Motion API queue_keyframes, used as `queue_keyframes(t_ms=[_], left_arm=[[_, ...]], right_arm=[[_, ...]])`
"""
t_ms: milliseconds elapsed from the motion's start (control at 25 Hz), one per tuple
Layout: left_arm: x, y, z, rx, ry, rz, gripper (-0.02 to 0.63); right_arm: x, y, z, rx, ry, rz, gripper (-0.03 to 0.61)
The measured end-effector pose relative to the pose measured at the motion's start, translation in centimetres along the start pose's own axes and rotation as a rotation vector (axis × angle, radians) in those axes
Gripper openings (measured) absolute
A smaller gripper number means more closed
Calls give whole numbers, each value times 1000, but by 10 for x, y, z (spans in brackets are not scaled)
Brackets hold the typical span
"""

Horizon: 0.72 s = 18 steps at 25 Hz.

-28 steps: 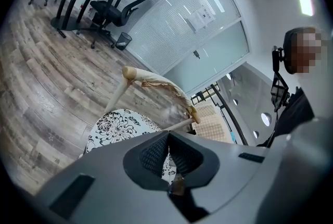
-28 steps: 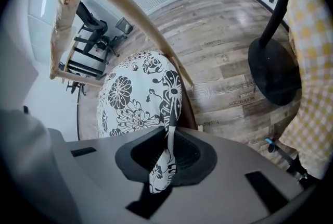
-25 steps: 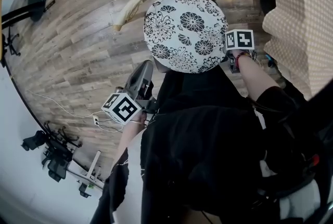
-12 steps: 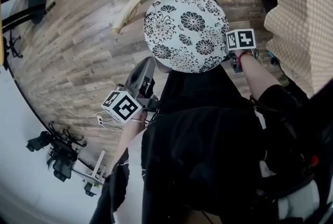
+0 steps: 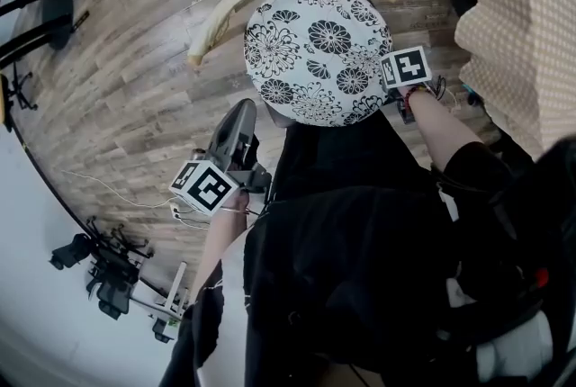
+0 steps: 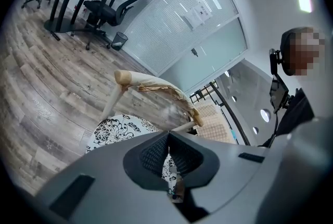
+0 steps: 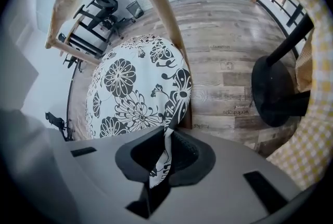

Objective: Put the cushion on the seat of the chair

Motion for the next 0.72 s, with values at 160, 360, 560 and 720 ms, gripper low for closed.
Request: queue_keyframes(t_ms=[160,360,560,720], left_arm=[[-1,-4,-3,6,3,-4,12],[-3,-15,-4,7,-33,-19,12],[-6,-18,-7,20,-46,-20,12],[-15,-20,-9,30,-35,-18,12]], right_arm=[[5,0,-2,-48,-30,-9,32],[11,-2,1,-8,-40,10,32],[17,-3,0,-1,-61,9,32],[19,-1,-4,-14,-51,29,32]])
Point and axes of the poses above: the fingertips, and each gripper's own axes: x forward along the fingers, z to its right, y out of its top, the point moved 9 cm from there along -x, backward along the fingers, and after that the axes turned 10 degrees about y, right-handed, at the moved point
